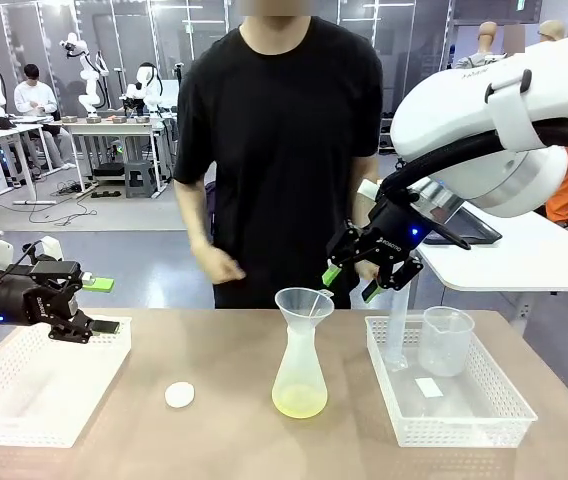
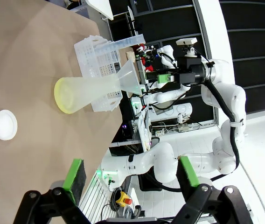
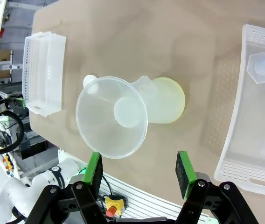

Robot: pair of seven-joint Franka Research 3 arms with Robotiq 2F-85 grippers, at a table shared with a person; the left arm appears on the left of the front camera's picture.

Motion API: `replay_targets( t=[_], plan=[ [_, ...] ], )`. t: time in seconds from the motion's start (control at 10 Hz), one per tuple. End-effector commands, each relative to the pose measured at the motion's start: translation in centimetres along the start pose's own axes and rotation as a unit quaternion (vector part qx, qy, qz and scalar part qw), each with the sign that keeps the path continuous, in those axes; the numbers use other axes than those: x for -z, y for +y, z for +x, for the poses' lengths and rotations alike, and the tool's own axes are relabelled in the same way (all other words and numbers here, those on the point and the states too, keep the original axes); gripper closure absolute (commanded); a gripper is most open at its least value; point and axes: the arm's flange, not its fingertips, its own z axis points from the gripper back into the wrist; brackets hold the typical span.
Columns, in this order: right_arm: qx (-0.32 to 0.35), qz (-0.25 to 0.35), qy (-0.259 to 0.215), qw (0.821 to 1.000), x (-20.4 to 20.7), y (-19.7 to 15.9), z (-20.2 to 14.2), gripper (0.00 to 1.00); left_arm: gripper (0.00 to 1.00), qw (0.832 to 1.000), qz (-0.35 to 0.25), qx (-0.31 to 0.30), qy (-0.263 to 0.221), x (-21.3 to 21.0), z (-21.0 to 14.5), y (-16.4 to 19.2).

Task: Prepare the solutions needed for the experiment.
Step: Once the solution is in the Big flask , pick up the Plastic Funnel and place it back into the right Organizing basket.

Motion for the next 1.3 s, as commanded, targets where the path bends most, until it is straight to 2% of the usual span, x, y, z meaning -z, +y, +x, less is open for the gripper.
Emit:
replay_targets(
  t=[0.0,0.2,1.2],
  plan=[
    [0.000,0.000,0.001,1.000,0.1,0.1,-0.1,0.21,0.00,1.000,-0.003,0.006,-0.001,0.0,0.1,-0.2],
    [0.000,-0.016,0.026,1.000,1.1,1.0,-0.2,0.21,0.00,1.000,-0.003,0.006,-0.001,0.0,0.1,-0.2],
    [0.021,-0.038,0.071,0.997,6.3,2.6,1.7,0.21,0.00,1.000,-0.003,0.006,-0.001,0.0,0.1,-0.2]
  ],
)
